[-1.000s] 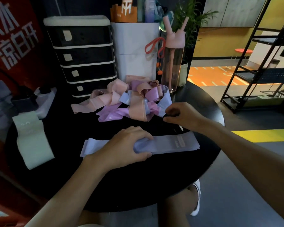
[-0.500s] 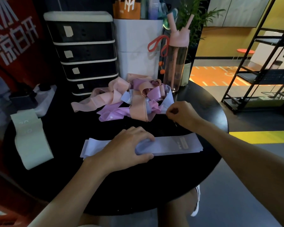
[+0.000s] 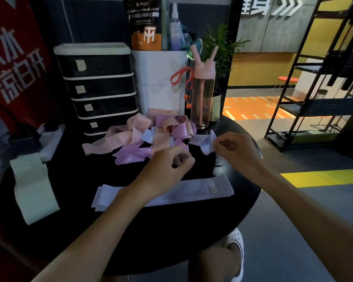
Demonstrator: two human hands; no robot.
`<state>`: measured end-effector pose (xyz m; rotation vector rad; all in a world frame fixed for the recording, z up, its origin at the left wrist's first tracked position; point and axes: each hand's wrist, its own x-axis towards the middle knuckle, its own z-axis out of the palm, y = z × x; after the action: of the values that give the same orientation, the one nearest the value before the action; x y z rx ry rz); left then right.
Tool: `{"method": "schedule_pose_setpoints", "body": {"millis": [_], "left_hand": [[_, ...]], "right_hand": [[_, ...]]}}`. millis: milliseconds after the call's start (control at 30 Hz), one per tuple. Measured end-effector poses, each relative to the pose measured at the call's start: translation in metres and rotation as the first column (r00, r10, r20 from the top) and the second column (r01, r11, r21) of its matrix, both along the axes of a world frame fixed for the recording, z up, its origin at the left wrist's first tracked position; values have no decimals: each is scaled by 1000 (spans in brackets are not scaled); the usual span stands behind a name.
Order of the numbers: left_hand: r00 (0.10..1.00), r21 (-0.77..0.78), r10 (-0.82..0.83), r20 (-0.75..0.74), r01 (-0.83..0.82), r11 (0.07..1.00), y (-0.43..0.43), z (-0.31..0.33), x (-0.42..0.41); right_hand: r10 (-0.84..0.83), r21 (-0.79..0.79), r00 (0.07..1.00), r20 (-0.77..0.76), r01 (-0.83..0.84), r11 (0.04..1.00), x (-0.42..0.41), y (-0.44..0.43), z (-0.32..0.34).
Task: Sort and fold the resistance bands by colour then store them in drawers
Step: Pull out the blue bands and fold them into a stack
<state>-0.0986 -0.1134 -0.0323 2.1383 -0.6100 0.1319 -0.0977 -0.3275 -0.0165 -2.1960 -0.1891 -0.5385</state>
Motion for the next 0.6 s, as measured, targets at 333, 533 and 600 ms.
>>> {"method": "schedule_pose_setpoints", "body": {"millis": [333, 533, 600], "left_hand": [[981, -404, -16, -195, -65, 912, -20, 30, 4], [995, -412, 87, -39, -95, 906, -7, 39, 3], [995, -399, 103, 1, -94, 912, -3, 42, 5]], "right_hand": [[270, 155, 957, 105, -284, 946, -22, 24, 19], [313, 133, 944, 104, -325, 936, -18, 27, 24], [248, 162, 961, 124, -266, 950, -16, 31, 30]]}}
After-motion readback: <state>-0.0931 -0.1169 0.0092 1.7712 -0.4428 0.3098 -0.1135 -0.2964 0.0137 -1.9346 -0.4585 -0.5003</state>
